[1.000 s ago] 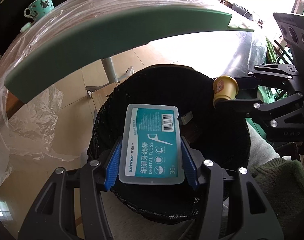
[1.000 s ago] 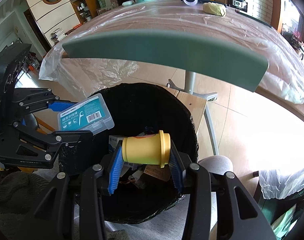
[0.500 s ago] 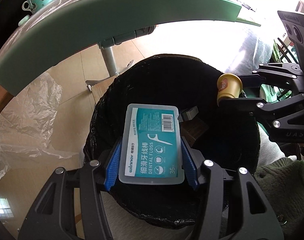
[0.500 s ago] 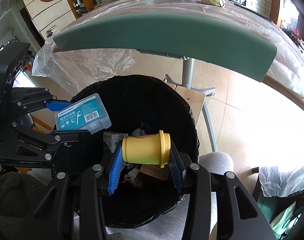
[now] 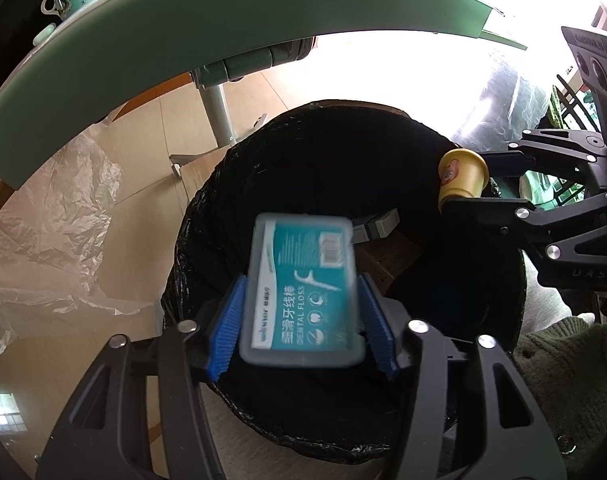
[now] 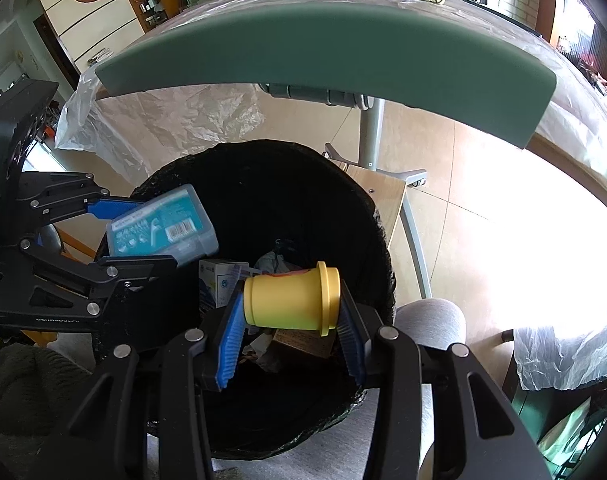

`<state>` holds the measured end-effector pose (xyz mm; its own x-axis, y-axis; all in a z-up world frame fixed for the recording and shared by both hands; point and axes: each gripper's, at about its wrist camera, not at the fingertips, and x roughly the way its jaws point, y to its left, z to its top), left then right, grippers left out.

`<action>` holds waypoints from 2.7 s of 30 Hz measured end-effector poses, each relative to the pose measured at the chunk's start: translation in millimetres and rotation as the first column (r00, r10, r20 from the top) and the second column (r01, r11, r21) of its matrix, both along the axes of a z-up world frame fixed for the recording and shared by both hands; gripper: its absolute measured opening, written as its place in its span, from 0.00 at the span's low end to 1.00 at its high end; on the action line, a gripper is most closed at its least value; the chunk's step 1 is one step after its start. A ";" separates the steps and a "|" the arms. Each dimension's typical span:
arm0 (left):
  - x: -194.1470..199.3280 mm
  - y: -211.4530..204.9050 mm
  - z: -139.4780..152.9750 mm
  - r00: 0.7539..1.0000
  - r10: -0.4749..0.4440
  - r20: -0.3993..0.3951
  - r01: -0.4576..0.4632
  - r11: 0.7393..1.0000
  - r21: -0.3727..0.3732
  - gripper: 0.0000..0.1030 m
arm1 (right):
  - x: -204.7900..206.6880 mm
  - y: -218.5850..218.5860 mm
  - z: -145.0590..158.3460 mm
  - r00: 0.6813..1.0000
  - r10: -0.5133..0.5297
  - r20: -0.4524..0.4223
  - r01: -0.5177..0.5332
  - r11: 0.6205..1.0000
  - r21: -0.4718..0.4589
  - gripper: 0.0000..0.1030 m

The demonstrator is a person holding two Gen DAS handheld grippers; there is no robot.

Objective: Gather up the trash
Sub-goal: 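Open both tools to drop the floss box and cup into the bin, then grasp the lavender plastic rack with the left tool while the right tool grasps the beige bun, then carry the held lavender rack and beige bun down over the black bin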

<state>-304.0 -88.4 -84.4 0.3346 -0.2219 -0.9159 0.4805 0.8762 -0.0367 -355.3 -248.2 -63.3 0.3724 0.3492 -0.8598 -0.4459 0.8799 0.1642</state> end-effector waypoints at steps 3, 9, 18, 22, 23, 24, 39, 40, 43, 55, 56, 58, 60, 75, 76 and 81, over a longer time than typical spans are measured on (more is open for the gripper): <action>-0.2 4.0 3.3 1.000 0.008 0.020 -0.008 1.000 -0.020 0.79 | -0.2 -6.8 4.8 0.999 -0.037 0.009 0.037 0.999 0.029 0.72; -2.6 11.7 20.3 0.999 0.034 0.040 -0.033 0.999 -0.041 0.80 | -6.0 -20.5 21.4 0.997 -0.064 0.048 0.062 0.997 0.041 0.76; -17.5 27.4 140.0 0.946 0.058 0.318 -0.004 0.986 -0.166 0.99 | -20.6 -42.9 118.1 0.922 -0.098 0.375 0.087 0.995 0.047 0.96; 34.9 37.6 184.3 0.937 0.143 0.320 -0.060 0.965 -0.255 0.99 | 14.9 -40.5 147.8 0.857 -0.139 0.497 0.156 0.988 0.007 0.96; 49.7 39.1 189.1 0.940 0.160 0.302 -0.076 0.959 -0.273 0.99 | 29.9 -40.3 152.2 0.854 -0.148 0.498 0.169 0.986 0.004 0.96; 66.9 39.4 193.5 0.944 0.179 0.279 -0.095 0.952 -0.292 0.99 | 41.9 -41.6 154.1 0.857 -0.160 0.490 0.180 0.984 0.005 0.96; 288.3 -15.2 167.4 0.960 0.265 0.089 -0.242 0.948 -0.206 0.99 | 218.6 -15.1 128.7 0.928 -0.231 0.293 0.246 0.969 -0.016 0.95; 295.5 -19.0 163.4 0.961 0.265 0.079 -0.245 0.948 -0.204 0.99 | 224.9 -12.9 127.1 0.929 -0.231 0.289 0.247 0.969 -0.020 0.95; 317.8 -30.9 151.7 0.958 0.275 0.088 -0.258 0.952 -0.167 0.99 | 238.5 -8.6 122.0 0.935 -0.230 0.269 0.243 0.970 -0.016 0.90; 362.7 -36.0 122.1 0.949 0.311 0.061 -0.300 0.944 -0.137 0.86 | 267.9 -1.5 105.0 0.945 -0.248 0.213 0.259 0.966 -0.021 0.71; 364.0 -36.1 120.9 0.949 0.310 0.060 -0.300 0.944 -0.139 0.84 | 268.9 -1.6 104.1 0.945 -0.251 0.209 0.260 0.965 -0.018 0.68; 366.9 -37.5 118.0 0.949 0.310 0.061 -0.300 0.945 -0.132 0.76 | 273.6 -2.1 102.4 0.945 -0.258 0.203 0.267 0.964 -0.015 0.66; 369.2 -38.8 115.2 0.951 0.305 0.056 -0.296 0.947 -0.125 0.74 | 276.3 -2.8 100.5 0.945 -0.265 0.193 0.272 0.962 -0.013 0.60; 350.9 -28.2 122.1 0.954 0.277 0.113 -0.264 0.957 -0.119 0.44 | 265.5 -14.8 100.4 0.942 -0.275 0.191 0.273 0.961 0.040 0.49; 348.9 -27.1 123.5 0.954 0.277 0.114 -0.263 0.957 -0.126 0.43 | 264.0 -16.3 101.7 0.942 -0.278 0.190 0.274 0.960 0.049 0.49; 329.0 -19.3 129.7 0.956 0.266 0.122 -0.248 0.958 -0.147 0.44 | 256.2 -18.8 108.4 0.942 -0.275 0.193 0.266 0.961 0.072 0.49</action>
<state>25.0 -107.7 45.3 0.5177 -0.2246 -0.8256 0.2481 0.9629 -0.1063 -99.1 -267.0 45.1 0.6201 0.2475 -0.7445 -0.2195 0.9658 0.1382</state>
